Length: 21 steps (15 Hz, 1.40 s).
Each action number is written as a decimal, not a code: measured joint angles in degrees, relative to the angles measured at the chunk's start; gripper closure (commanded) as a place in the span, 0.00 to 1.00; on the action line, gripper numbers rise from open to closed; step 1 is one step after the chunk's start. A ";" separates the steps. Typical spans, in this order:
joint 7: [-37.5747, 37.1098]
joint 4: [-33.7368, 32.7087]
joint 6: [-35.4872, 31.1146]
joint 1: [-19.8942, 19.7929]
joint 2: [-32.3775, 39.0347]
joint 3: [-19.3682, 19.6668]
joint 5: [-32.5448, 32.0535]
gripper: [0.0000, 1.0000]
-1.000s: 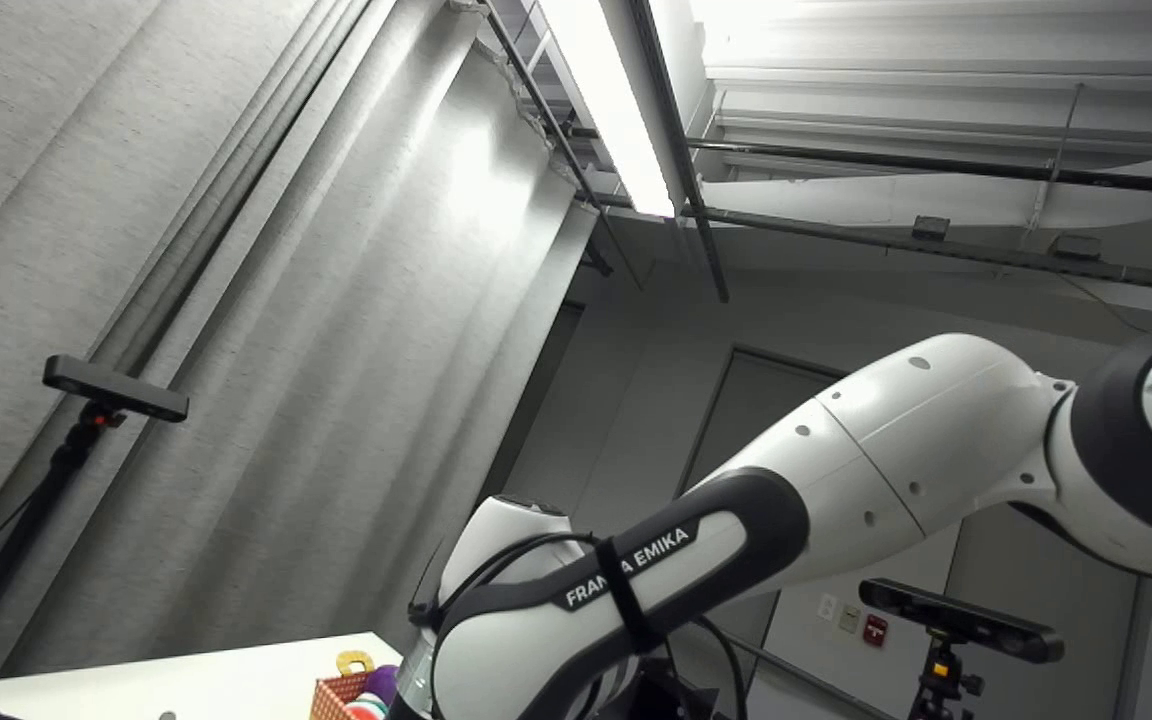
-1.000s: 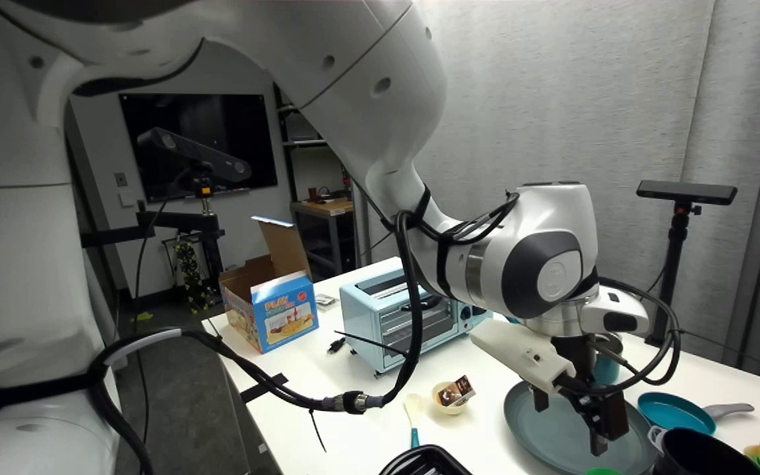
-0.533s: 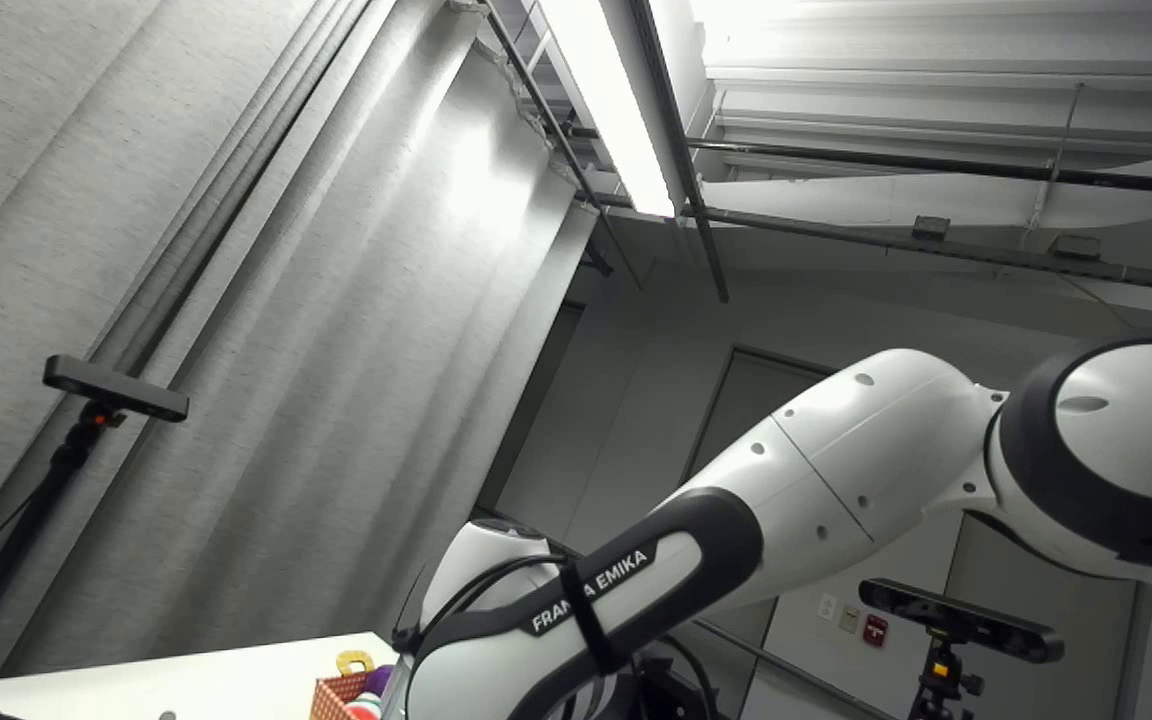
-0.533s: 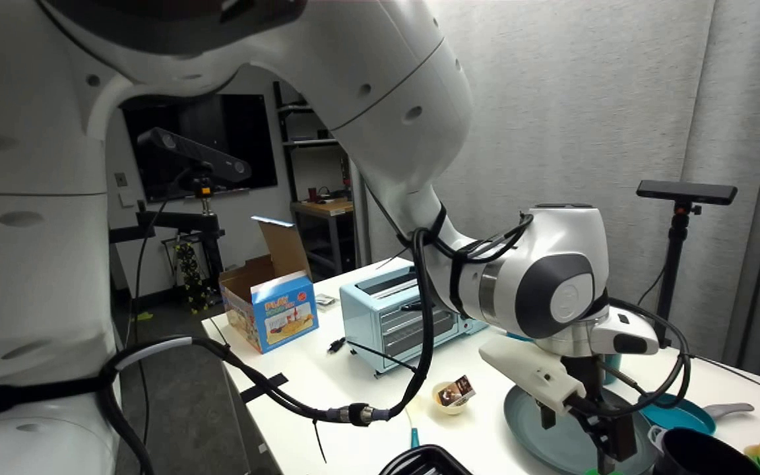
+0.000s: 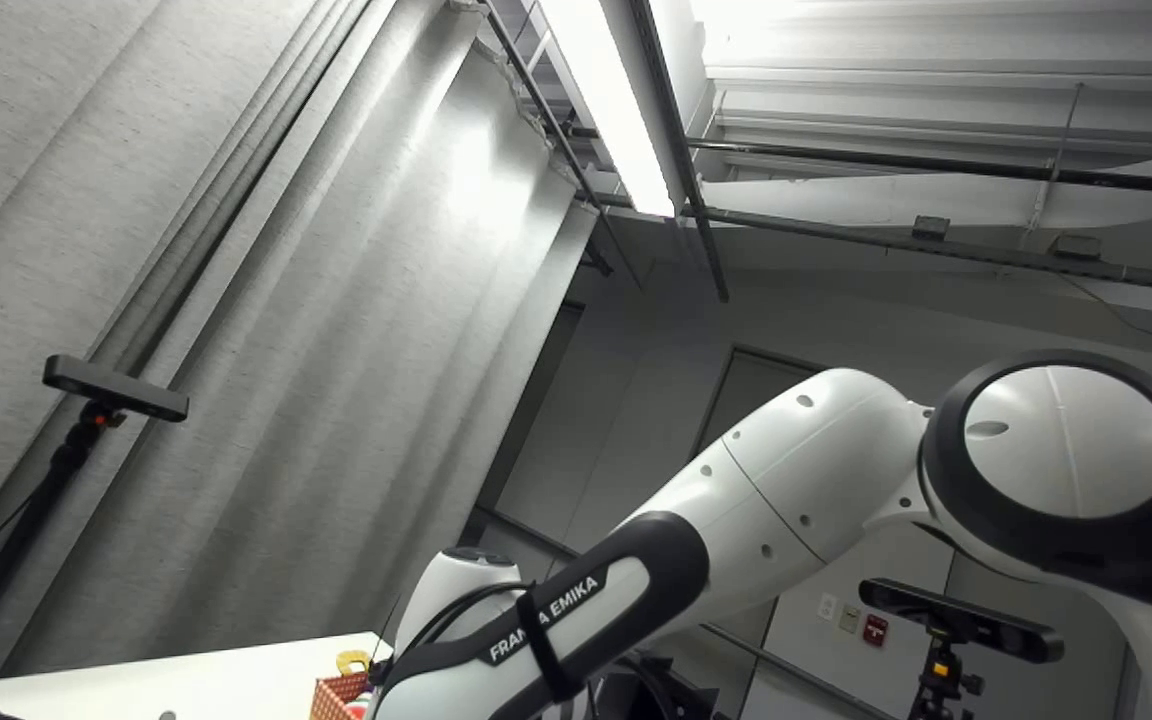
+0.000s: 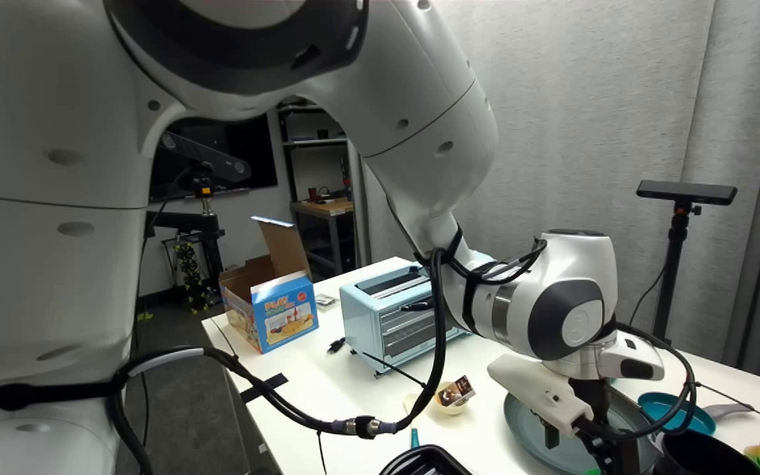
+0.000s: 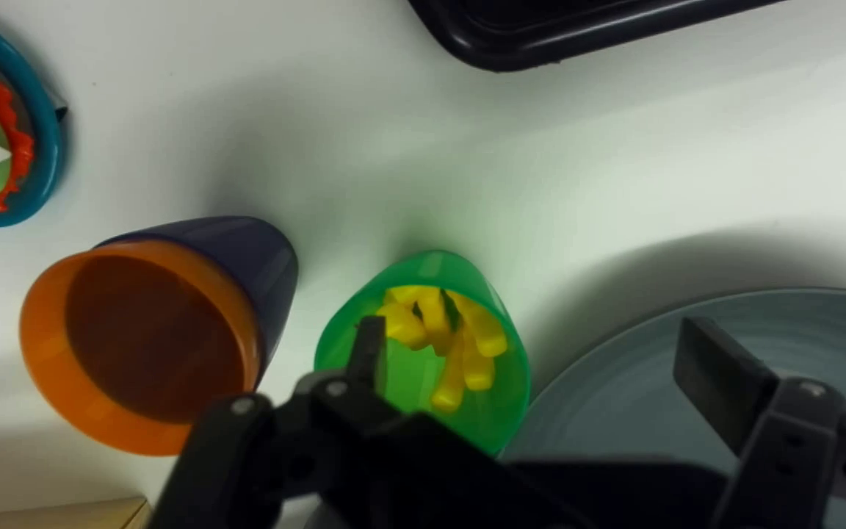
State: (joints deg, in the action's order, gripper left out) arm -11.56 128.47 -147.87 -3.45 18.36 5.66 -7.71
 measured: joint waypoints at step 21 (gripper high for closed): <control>2.47 -8.52 0.00 0.57 9.94 -0.17 0.03 0.92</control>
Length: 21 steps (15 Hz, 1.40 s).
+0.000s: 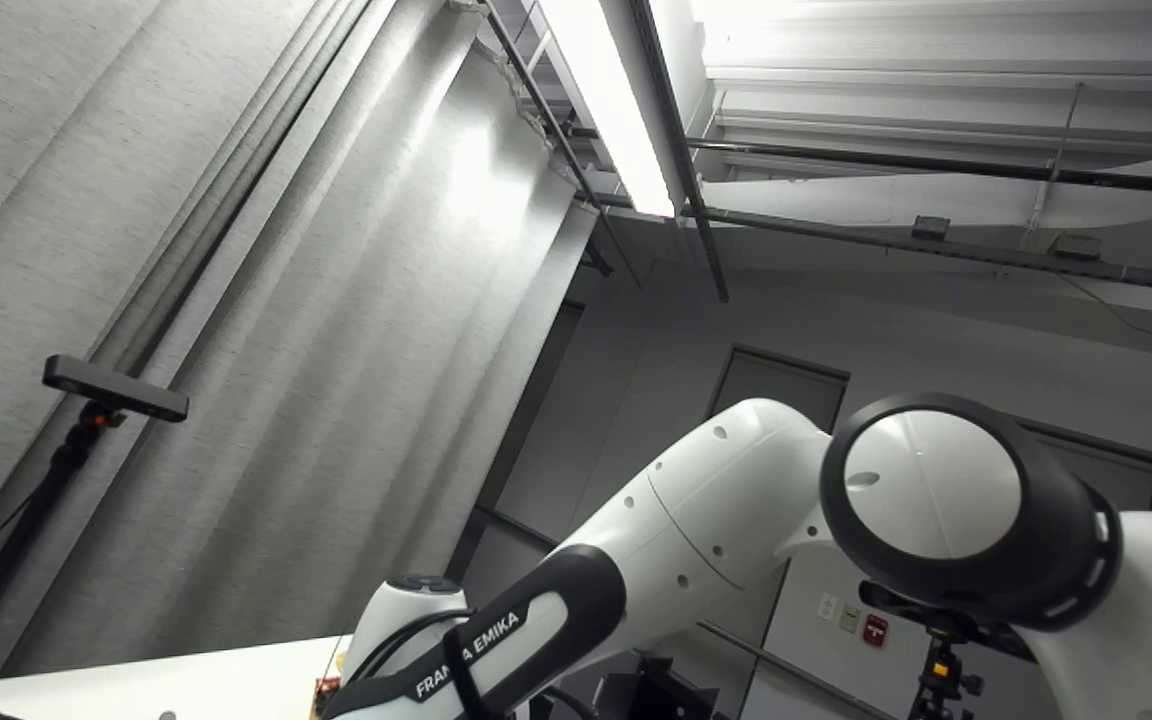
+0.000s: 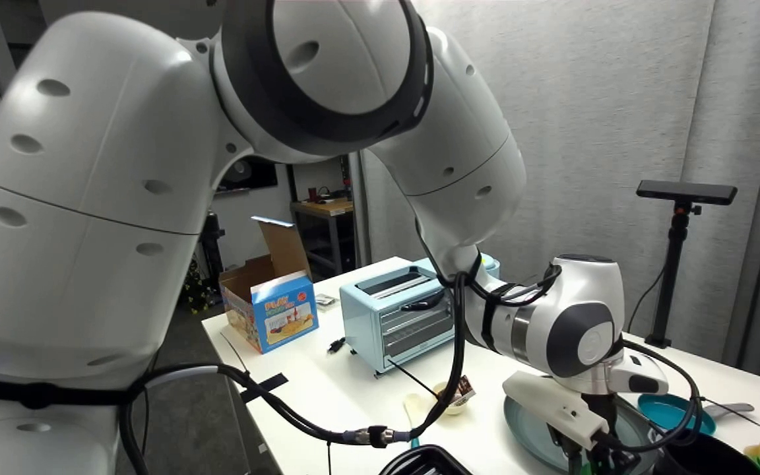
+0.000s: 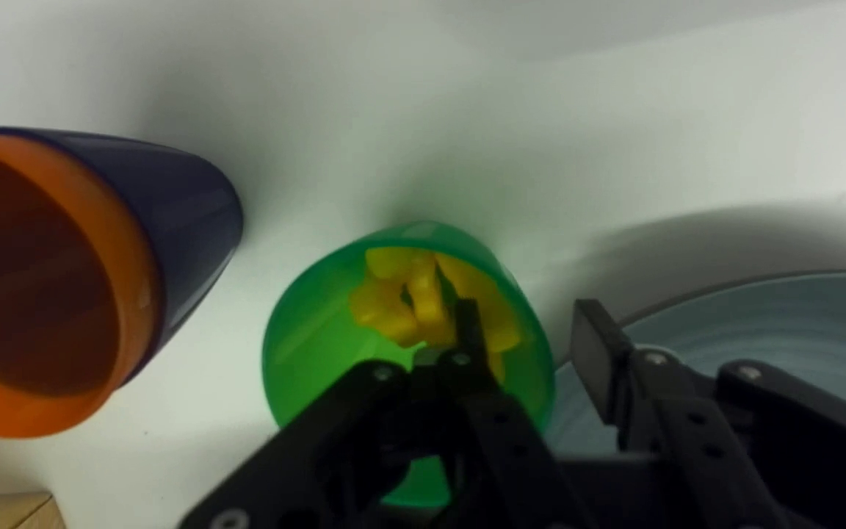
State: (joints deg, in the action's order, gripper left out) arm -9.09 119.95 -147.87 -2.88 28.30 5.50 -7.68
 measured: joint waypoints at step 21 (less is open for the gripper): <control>-10.15 5.40 8.42 4.47 -16.12 3.89 -6.88 0.96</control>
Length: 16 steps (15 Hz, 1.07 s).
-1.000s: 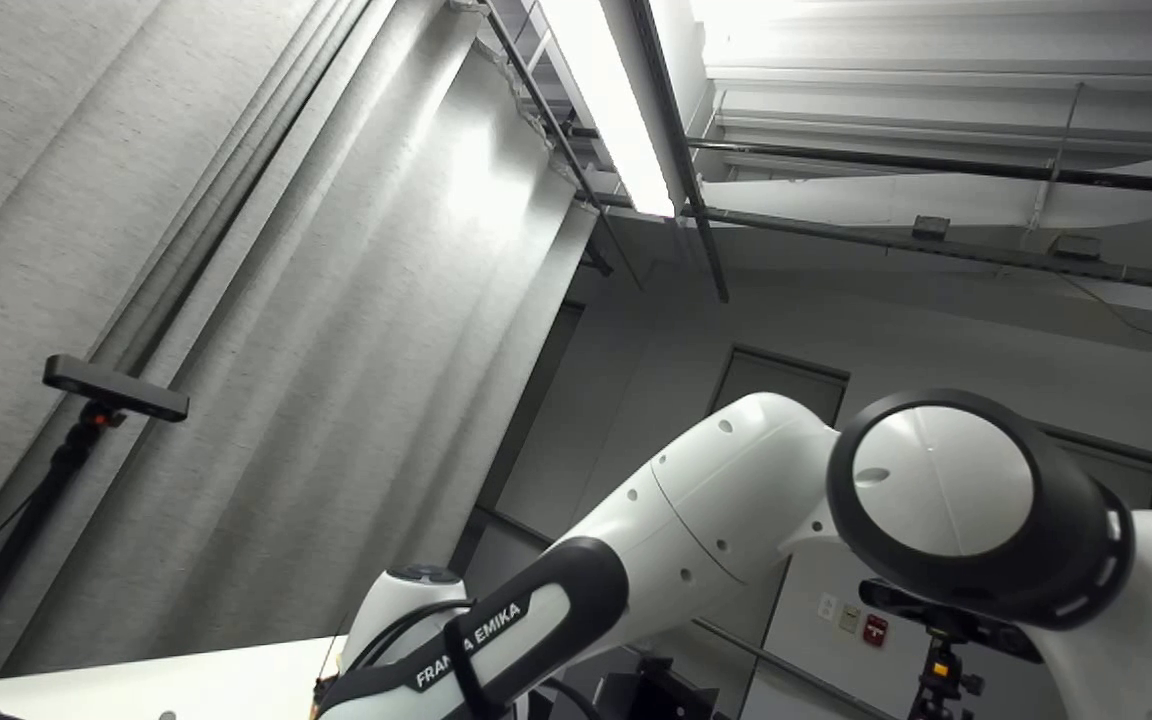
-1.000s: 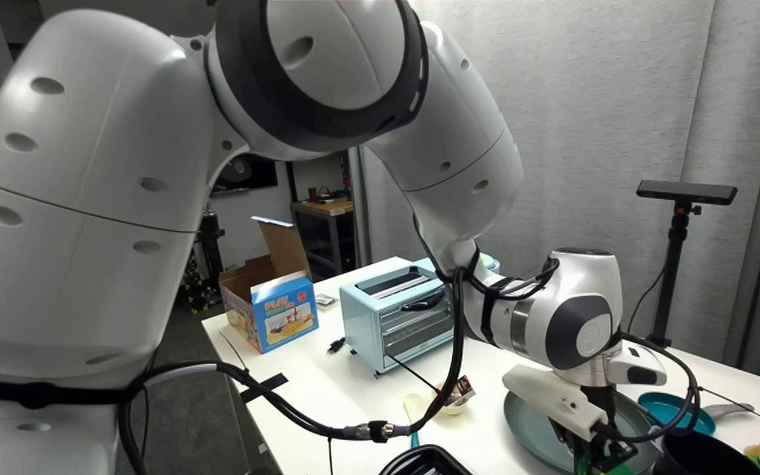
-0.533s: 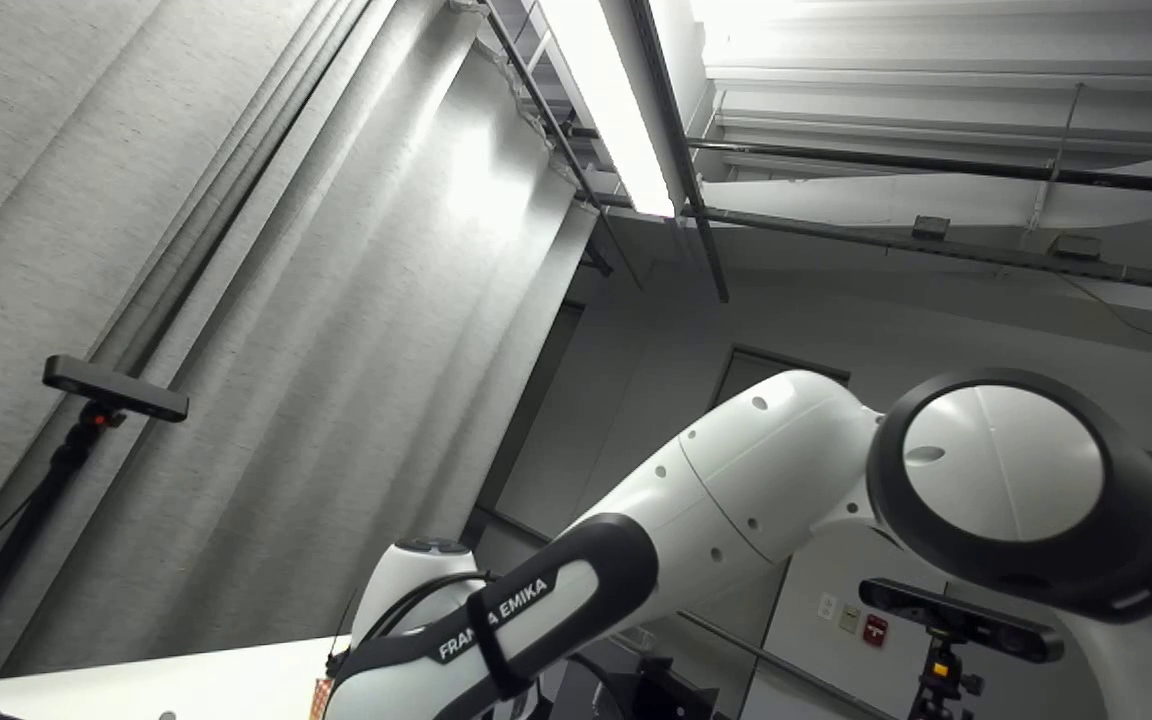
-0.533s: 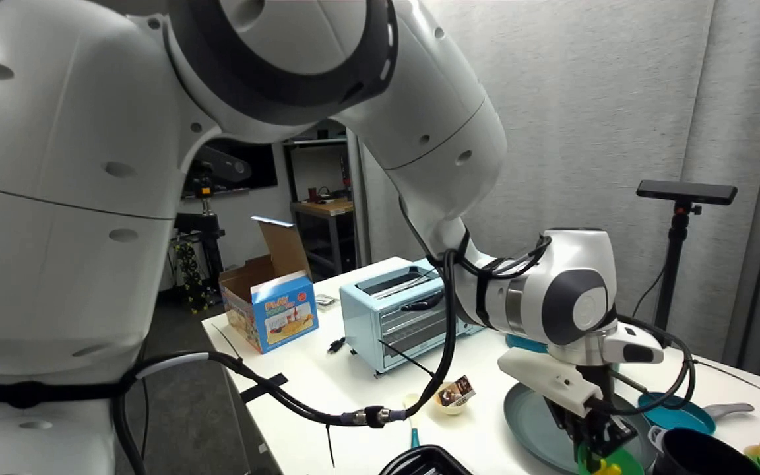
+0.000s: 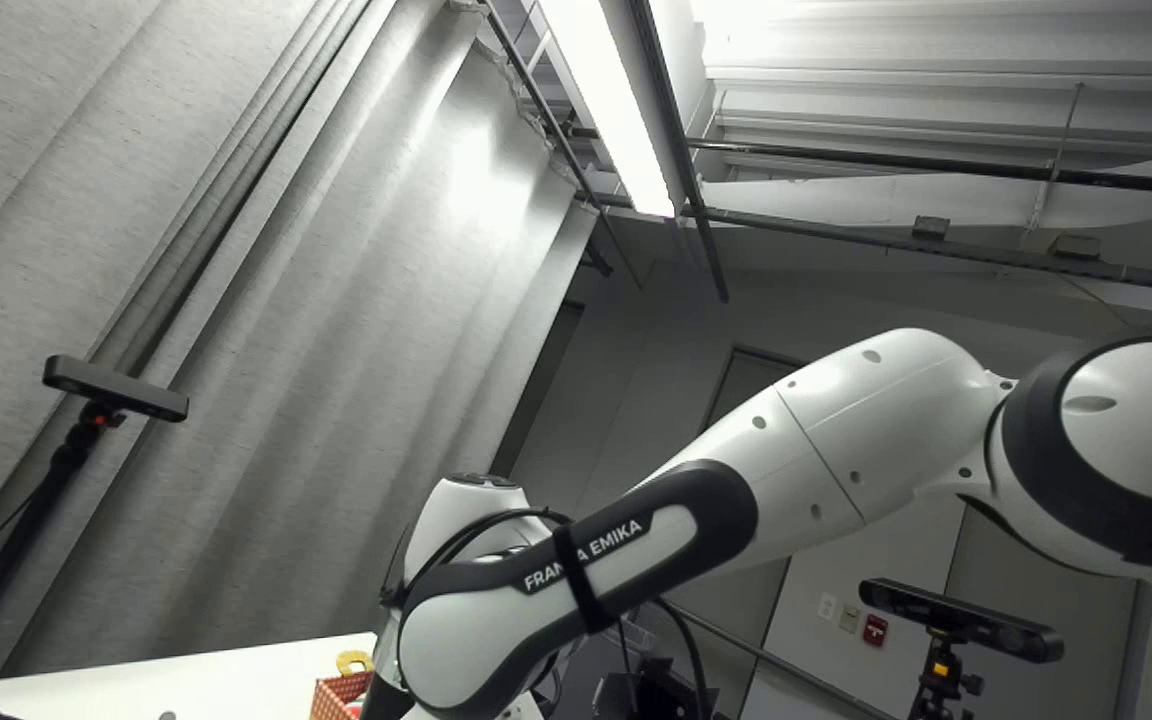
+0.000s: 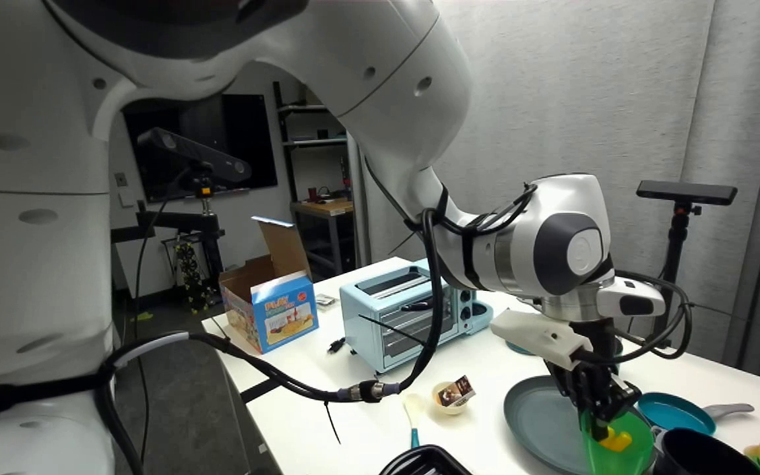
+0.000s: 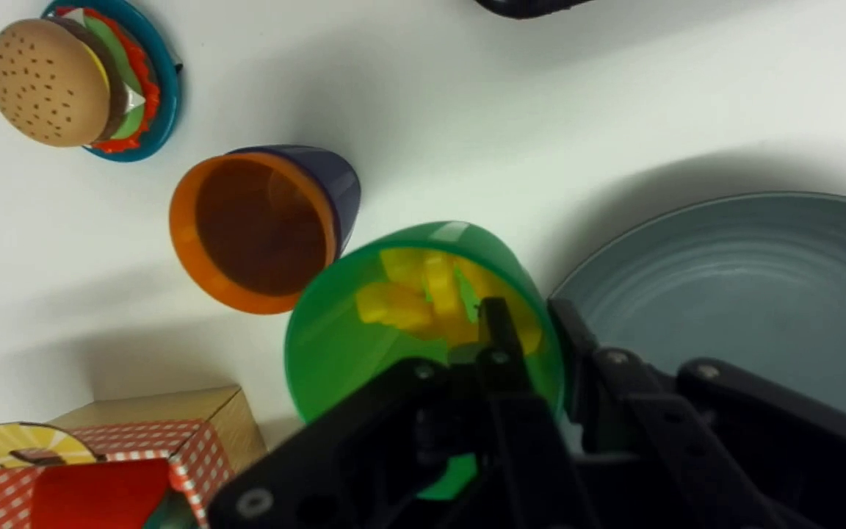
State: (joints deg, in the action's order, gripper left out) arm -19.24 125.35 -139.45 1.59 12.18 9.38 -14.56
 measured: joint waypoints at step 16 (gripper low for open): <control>-4.93 5.39 -0.39 -6.86 -7.80 1.69 -0.35 0.96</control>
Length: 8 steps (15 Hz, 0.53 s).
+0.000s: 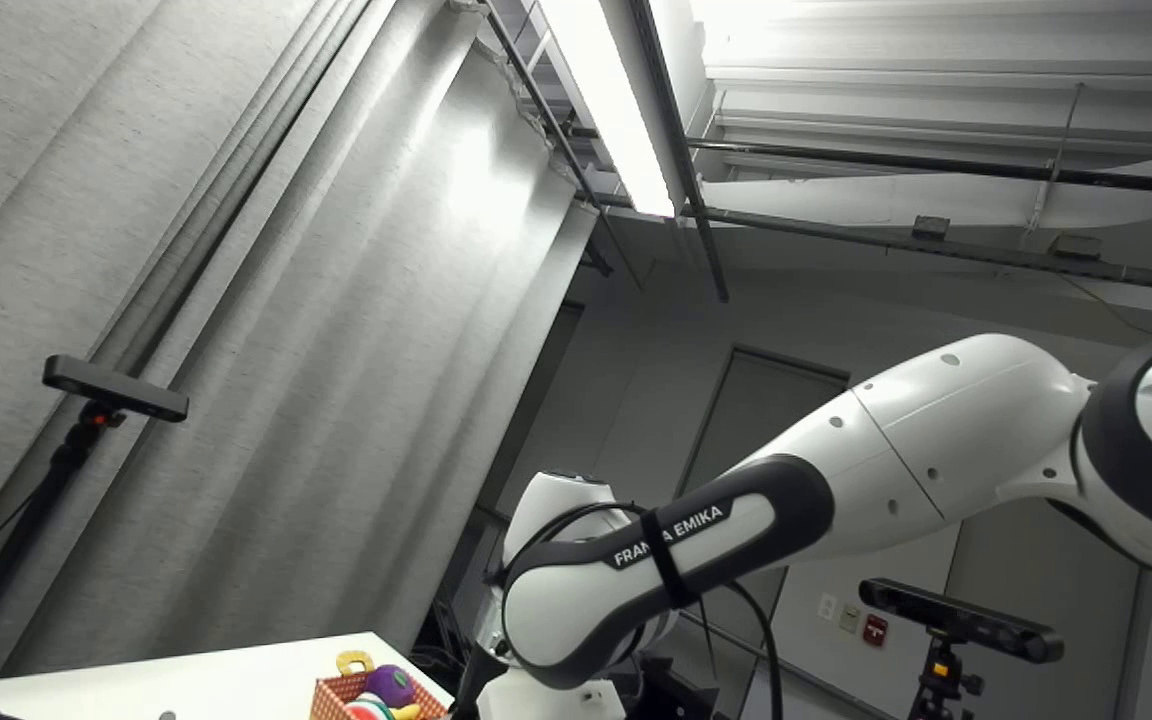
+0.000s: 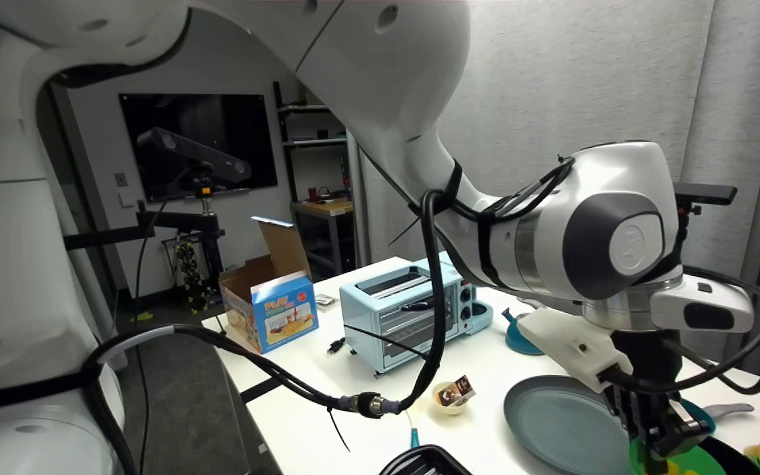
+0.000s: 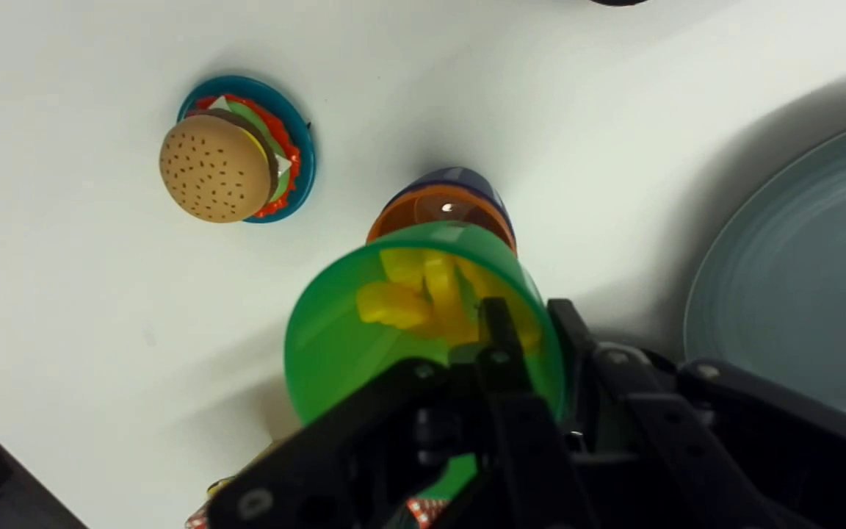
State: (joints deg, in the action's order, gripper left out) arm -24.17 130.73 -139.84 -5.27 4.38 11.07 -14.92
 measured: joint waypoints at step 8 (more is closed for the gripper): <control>0.00 0.03 -1.15 -2.05 0.85 0.47 0.47 0.96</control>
State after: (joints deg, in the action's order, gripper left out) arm -24.18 130.77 -140.99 -7.32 5.23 11.54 -14.45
